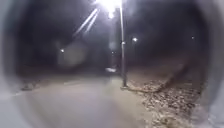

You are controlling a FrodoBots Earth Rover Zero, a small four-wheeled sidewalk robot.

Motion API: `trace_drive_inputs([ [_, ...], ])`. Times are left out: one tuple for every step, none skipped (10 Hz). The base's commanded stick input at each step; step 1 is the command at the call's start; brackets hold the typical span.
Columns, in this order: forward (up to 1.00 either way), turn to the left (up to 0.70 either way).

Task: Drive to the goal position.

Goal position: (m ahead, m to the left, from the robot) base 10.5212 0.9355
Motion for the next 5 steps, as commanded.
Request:
trace_drive_inputs([
  [1.00, 0.40],
  [1.00, 0.23],
  [1.00, 0.11],
  [1.00, 0.07],
  [1.00, 0.02],
])
